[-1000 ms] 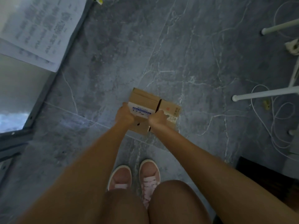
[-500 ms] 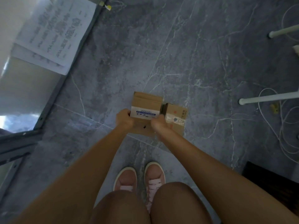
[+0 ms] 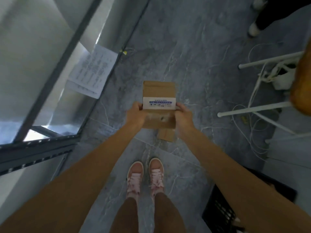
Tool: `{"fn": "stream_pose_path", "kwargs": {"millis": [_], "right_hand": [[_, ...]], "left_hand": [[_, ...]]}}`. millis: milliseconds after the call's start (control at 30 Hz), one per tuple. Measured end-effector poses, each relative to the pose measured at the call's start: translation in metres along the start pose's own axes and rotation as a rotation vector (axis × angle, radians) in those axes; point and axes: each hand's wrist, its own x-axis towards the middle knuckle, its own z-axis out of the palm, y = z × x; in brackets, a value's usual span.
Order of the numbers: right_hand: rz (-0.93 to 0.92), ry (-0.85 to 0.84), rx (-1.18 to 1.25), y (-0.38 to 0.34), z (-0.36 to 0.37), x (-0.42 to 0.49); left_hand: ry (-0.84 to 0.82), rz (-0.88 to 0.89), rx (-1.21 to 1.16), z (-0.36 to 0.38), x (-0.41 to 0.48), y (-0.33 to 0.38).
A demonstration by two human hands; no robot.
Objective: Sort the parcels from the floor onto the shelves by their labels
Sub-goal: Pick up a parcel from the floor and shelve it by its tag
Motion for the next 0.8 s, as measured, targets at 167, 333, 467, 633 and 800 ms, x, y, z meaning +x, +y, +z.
{"fn": "stream_pose_path", "kwargs": {"millis": [167, 333, 467, 633, 800], "right_hand": [[-0.169, 0.005, 0.065, -0.098, -0.051, -0.114], [-0.293, -0.043, 0.165, -0.203, -0.094, -0.211], [-0.408, -0.096, 0.190, -0.281, -0.128, -0.285], [-0.468, -0.151, 0.354, -0.348, -0.165, -0.370], [-0.655, -0.267, 0.393, -0.398, -0.191, -0.443]], "left_hand": [[-0.011, 0.068, -0.073, -0.047, -0.111, 0.105], [-0.008, 0.246, -0.115, -0.105, -0.201, 0.222], [0.106, 0.474, -0.035, -0.154, -0.269, 0.312], [0.051, 0.648, -0.113, -0.202, -0.359, 0.395], [-0.065, 0.748, -0.286, -0.243, -0.437, 0.437]]}}
